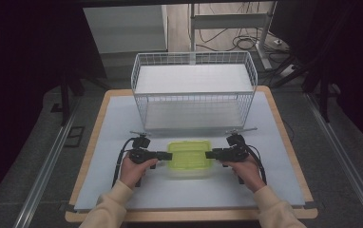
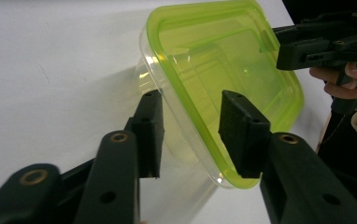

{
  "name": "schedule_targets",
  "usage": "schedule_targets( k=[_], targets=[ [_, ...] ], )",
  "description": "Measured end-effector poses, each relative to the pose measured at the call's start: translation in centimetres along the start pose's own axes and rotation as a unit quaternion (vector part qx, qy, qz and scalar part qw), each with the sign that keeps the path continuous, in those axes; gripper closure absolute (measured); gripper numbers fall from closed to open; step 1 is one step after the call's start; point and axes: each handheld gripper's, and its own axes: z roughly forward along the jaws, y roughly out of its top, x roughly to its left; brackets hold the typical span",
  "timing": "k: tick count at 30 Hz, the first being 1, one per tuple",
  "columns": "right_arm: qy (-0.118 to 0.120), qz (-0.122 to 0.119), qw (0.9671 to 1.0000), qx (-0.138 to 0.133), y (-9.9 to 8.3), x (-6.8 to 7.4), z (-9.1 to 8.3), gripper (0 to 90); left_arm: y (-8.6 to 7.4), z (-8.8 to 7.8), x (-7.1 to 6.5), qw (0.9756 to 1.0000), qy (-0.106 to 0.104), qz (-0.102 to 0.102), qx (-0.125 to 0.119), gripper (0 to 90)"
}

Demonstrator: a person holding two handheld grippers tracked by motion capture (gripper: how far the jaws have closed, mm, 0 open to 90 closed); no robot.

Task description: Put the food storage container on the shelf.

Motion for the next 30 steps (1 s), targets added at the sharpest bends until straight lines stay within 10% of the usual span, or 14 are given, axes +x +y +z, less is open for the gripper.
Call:
schedule_targets(
  k=[10, 30],
  targets=[
    [0.054, 0.061, 0.9967, -0.004, -0.3, -0.9, -0.3, 74.3, -0.4, -0.4, 0.0, 0.9987, -0.049, -0.013, -0.007, 74.3],
    [0.079, 0.057, 0.9944, -0.041, -0.3, 0.2, -2.2, 80.3, -0.5, -2.5, -1.9, 0.9976, -0.053, 0.023, -0.037, 82.5]
  ],
)
